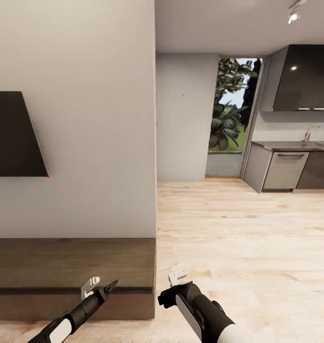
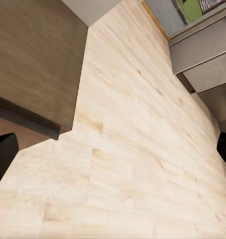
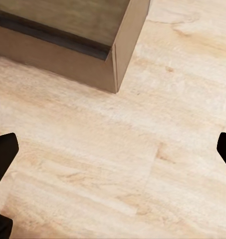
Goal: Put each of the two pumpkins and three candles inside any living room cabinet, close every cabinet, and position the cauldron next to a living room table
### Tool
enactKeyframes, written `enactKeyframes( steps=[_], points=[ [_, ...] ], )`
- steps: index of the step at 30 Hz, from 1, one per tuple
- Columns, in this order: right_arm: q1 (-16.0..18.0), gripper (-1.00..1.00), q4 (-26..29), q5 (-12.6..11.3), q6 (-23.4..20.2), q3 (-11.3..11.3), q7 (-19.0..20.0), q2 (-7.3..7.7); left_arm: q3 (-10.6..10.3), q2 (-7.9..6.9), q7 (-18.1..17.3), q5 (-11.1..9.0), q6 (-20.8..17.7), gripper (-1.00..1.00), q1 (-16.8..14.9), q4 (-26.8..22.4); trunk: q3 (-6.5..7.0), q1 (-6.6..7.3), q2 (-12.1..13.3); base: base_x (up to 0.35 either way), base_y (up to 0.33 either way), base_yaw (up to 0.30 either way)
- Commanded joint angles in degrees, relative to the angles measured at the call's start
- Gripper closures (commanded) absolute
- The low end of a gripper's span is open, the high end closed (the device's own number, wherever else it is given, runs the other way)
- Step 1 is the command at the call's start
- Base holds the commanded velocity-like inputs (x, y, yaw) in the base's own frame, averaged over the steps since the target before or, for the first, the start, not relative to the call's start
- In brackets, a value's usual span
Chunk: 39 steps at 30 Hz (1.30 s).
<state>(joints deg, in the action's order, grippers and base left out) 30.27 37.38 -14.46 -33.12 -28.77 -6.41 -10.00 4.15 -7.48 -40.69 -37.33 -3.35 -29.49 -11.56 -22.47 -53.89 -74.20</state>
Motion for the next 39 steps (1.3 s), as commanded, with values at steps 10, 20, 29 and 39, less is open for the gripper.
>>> enactKeyframes(
  steps=[10, 20, 29, 39],
  points=[
    [0.1, -1.00, 0.1, -0.6, -0.2, -0.2, -0.5, 0.00, 0.5, -0.17, -0.4, 0.1, -0.5, -1.00, 0.0, 0.0, -0.07, 0.01, 0.0, -0.019, 0.031, 0.000],
    [0.1, -1.00, 0.1, -0.7, -0.2, -0.2, 0.1, 0.00, 0.4, -0.18, -0.2, 0.1, -0.8, -1.00, -0.1, 0.1, -0.07, 0.01, 0.0, 0.137, -0.088, 0.000],
    [0.1, -1.00, 0.1, -0.7, -0.2, -0.2, 0.6, 0.00, 0.4, -0.18, -0.2, 0.1, -0.9, -1.00, 0.0, 0.1, -0.02, 0.01, 0.0, -0.035, -0.184, 0.038],
    [0.1, -1.00, 0.1, -0.7, -0.2, -0.3, 0.6, 0.00, 0.5, -0.52, -3.0, 0.0, -1.1, -1.00, 0.0, 0.1, 0.14, 0.01, 0.0, -0.026, -0.021, 0.131]
  ],
)
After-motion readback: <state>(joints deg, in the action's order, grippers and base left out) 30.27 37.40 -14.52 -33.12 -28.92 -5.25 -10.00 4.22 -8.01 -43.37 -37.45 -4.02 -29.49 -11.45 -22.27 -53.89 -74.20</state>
